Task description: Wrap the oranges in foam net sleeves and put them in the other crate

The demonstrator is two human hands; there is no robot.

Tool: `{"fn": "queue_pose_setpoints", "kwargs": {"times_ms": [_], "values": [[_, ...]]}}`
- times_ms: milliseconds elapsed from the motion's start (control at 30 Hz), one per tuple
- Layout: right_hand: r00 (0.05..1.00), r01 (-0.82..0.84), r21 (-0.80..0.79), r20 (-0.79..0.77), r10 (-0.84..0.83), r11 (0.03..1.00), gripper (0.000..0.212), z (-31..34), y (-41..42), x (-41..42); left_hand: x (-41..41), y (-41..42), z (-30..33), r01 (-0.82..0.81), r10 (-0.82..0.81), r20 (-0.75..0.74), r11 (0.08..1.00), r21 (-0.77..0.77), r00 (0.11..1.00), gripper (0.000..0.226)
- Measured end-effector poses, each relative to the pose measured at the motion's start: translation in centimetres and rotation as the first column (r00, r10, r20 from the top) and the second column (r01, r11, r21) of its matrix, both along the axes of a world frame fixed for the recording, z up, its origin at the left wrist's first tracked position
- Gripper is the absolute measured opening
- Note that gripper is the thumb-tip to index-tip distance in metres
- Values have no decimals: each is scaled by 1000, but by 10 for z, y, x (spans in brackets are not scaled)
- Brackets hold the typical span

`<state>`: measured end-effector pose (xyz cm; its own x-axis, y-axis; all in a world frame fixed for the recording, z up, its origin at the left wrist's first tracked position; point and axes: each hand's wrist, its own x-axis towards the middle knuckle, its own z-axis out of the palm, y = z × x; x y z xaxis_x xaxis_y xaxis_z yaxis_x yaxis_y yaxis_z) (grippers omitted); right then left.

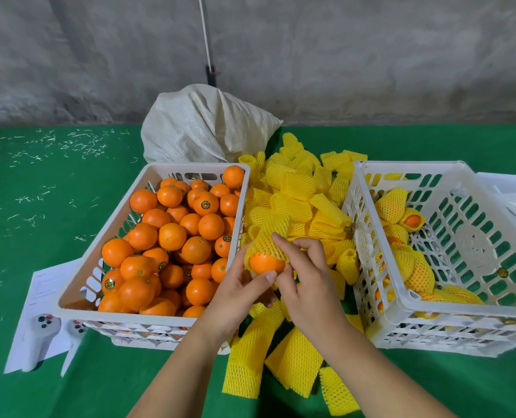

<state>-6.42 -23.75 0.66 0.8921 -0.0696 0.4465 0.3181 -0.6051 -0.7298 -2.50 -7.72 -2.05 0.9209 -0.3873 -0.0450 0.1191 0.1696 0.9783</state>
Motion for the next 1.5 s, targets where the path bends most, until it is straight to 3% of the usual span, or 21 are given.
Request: {"fn": "queue_pose_setpoints", "kwargs": {"times_ms": [200, 300, 367, 500, 567, 700, 800, 933, 1000, 1067, 1100, 1167, 1233, 1333, 1400, 1500], "values": [[985, 134, 16, 107, -135, 991, 24, 6, -1, 6, 1, -2, 3, -4, 4, -11, 1000, -21, 1000, 67], [983, 55, -55, 179, -45, 997, 23, 2, 6, -3, 4, -2, 2, -38, 37, -14, 999, -21, 999, 61], [995, 26, -47, 102, -21, 999, 26, -6, 11, -10, 6, -1, -2, -75, 75, -23, 997, -8, 997, 62], [992, 55, 158, -124, -35, 986, 45, -15, 11, -13, 6, -3, -4, -142, 141, -47, 990, -16, 989, 63], [986, 42, 190, -164, -11, 981, 49, -13, 9, -10, 6, -1, -5, -175, 171, -61, 983, -57, 983, 68], [992, 9, 112, -130, 6, 994, 39, -14, 2, -3, 8, 1, -6, -157, 156, -18, 983, -97, 988, 73], [995, 5, 7, -98, -4, 1000, 42, -15, 0, 1, 8, -1, -6, -146, 142, -45, 985, -94, 989, 80], [996, 65, -25, 61, -63, 998, 23, -15, -1, 2, 6, -1, -5, -128, 123, -62, 987, -94, 990, 89], [995, 47, -48, 87, -43, 998, 19, -17, 0, -1, 6, 0, -5, -110, 108, -32, 989, -101, 994, 86], [1000, -28, -48, 3, 28, 998, 13, -20, 3, -6, 6, 0, -6, -106, 107, 3, 988, -108, 994, 74], [996, -59, -3, -61, 59, 998, 9, -21, 4, -9, 6, -1, -5, -121, 123, 6, 987, -106, 992, 67], [978, -2, 264, -200, 57, 965, 7, -18, 7, -13, 6, -2, -5, -177, 177, 0, 981, -85, 984, 66], [935, 116, 520, -344, 84, 846, 31, -11, 8, -12, 5, -2, -5, -198, 198, 56, 980, 1, 979, 75], [865, 93, 609, -441, 239, 787, 80, -8, 15, -6, -2, -6, -9, -121, 73, 214, 967, 224, 974, 83], [847, 106, 610, -469, 250, 786, 84, -7, 17, -5, -6, -8, -12, -105, 3, 273, 927, 359, 962, 86], [847, 103, 637, -458, 268, 764, 85, -13, 11, -7, -8, -9, -12, -128, -25, 324, 888, 442, 946, 84]]}}
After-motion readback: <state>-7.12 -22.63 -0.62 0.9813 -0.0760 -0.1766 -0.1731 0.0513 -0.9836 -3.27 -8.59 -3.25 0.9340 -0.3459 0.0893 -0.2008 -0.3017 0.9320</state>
